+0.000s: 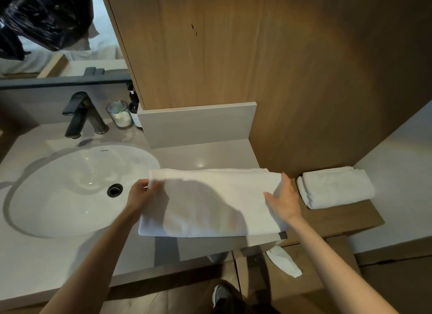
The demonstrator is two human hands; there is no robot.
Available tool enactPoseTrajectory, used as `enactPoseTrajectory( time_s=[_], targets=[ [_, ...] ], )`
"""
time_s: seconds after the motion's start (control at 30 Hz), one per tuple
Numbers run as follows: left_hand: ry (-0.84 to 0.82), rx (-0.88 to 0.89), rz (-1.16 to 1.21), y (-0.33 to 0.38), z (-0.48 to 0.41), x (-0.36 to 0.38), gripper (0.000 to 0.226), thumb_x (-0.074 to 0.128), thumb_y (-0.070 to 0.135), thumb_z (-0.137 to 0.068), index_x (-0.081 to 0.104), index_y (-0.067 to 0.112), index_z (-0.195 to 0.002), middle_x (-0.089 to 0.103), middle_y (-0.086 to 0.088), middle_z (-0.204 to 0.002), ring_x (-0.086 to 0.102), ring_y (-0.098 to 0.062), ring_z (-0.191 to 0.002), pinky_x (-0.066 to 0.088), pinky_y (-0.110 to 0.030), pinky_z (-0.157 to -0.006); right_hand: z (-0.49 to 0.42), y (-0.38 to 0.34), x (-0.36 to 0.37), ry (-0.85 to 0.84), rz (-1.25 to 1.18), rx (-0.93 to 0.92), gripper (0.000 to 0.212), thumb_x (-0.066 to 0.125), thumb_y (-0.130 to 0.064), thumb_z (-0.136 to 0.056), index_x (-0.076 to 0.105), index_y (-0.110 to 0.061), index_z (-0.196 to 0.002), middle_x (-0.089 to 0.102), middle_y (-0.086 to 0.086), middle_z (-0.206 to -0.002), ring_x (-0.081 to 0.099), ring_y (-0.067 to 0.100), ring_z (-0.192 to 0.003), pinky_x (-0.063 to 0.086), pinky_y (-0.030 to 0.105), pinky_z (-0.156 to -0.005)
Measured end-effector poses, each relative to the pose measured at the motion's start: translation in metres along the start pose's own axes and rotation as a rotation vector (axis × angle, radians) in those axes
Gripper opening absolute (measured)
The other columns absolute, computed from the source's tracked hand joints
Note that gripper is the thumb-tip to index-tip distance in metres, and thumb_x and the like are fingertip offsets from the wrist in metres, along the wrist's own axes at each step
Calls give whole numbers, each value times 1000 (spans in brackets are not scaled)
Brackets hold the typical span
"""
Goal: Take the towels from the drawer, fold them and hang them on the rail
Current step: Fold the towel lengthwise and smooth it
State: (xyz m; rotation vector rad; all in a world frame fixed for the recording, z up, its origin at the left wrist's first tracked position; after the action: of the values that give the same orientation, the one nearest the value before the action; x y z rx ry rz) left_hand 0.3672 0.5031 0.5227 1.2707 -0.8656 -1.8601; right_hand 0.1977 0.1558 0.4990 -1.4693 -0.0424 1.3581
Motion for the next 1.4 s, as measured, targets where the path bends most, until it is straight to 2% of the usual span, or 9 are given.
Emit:
enactPoseTrajectory(
  time_s=[0.17,0.33,0.67,0.77,0.87,1.0,1.13,1.3,1.4],
  targets=[
    [5,99,-6,7,-8,7,21,48,33,-98,41,17,-110,58,-13,-90,57,-33,-88,45,-39,-71,2,5,1,54,-260,105,70,70,-20,-88,28,-12,-144,50,8,-137,48,28,-126,43,40,-99],
    [-17,77,-246,4,-14,13,29,33,41,-101,26,21,-121,53,-19,-101,53,-40,-93,40,-43,-76,-2,3,-13,74,-436,87,49,65,-24,-92,37,-16,-131,54,-4,-109,56,8,-94,45,19,-72],
    [222,-84,-264,4,-28,27,22,41,24,-99,43,9,-115,56,-15,-116,53,-35,-101,40,-42,-80,-16,-6,-1,344,-111,118,50,61,-23,-94,39,-21,-139,55,7,-134,52,29,-119,48,42,-92],
    [405,296,-488,12,-19,45,40,47,10,-94,44,8,-134,42,-13,-145,40,-34,-129,33,-46,-101,-9,-28,10,479,264,-208,52,61,-14,-92,42,-16,-140,42,10,-147,40,31,-129,36,45,-106],
    [114,627,-664,26,4,99,50,31,29,-101,27,19,-150,23,-5,-158,21,-24,-145,15,-44,-118,4,-57,53,203,345,-477,50,51,-26,-98,36,-21,-145,35,7,-154,30,29,-142,10,49,-119],
    [-42,528,-968,19,10,146,59,-5,53,-94,-8,37,-150,-19,6,-159,-24,-21,-144,-17,-57,-113,13,-64,102,-43,480,-483,60,9,-50,-101,24,-26,-153,17,-2,-161,12,25,-149,-19,41,-117],
    [18,420,-966,2,-2,121,58,9,63,-94,-2,48,-149,-13,9,-160,-22,-30,-145,-14,-62,-112,1,-42,77,-14,579,-592,58,31,-58,-98,32,-31,-149,24,-6,-159,25,18,-143,-20,25,-115],
    [105,324,-872,-9,0,92,63,10,65,-92,8,42,-151,-3,-2,-162,-12,-28,-147,-3,-52,-119,-21,-10,40,-53,692,-408,61,8,-77,-88,-2,-58,-146,-11,-13,-161,-7,42,-147,-7,66,-114],
    [147,274,-877,-11,1,88,62,11,65,-92,10,41,-150,-2,-6,-162,-8,-26,-148,-4,-59,-115,-23,11,21,-101,494,-206,59,17,-80,-85,-10,-68,-137,-28,-23,-154,30,36,-141,26,60,-110]
  ],
)
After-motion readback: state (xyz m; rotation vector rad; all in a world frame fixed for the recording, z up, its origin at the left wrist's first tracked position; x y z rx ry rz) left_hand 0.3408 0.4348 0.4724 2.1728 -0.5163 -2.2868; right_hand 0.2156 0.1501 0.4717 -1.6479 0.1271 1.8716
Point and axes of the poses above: each hand's wrist, its own z-axis away from the middle knuckle, its own x-axis out of the palm, y = z × x, the point moved 3 cm from there along -z, towards the middle knuckle
